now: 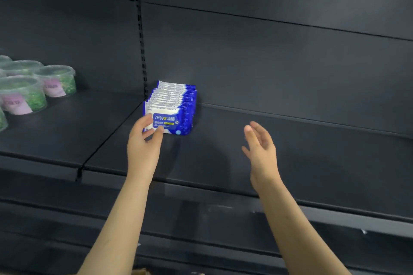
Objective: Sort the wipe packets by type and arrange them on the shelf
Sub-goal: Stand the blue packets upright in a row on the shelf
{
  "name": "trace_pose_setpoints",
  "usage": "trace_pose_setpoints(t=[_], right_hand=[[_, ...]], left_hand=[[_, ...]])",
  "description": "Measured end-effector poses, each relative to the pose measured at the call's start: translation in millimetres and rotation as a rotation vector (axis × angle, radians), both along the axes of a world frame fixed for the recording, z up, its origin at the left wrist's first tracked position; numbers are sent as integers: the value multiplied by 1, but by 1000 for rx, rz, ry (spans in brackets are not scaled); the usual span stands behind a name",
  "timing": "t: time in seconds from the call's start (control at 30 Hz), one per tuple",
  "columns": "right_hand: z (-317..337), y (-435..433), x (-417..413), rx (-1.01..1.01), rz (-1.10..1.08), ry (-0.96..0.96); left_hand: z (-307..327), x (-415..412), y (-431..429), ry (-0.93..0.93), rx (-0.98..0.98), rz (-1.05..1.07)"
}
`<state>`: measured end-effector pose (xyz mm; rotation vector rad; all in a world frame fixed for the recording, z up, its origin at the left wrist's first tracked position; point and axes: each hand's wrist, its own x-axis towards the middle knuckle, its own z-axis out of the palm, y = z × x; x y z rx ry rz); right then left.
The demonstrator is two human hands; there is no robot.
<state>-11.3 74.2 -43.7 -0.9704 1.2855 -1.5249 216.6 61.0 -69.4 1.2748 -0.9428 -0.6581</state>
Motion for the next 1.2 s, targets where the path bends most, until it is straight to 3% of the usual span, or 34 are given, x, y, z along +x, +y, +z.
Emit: trace_pose_setpoints(t=[0.27,0.6,0.83,1.2], right_hand=[[17,129,-143,-54,-181,-20],[-54,308,-310,105,-556,-79],[-130,369,-372,291,-763,-194],[-214,375,-426,478,-956,-304]], left_hand=[[34,-157,83,171,102,-436],[-11,-343,210,86,345,-922],[-75,-422,238,-12,546,-1069],[-164,-494,212,-55,900,-1161]])
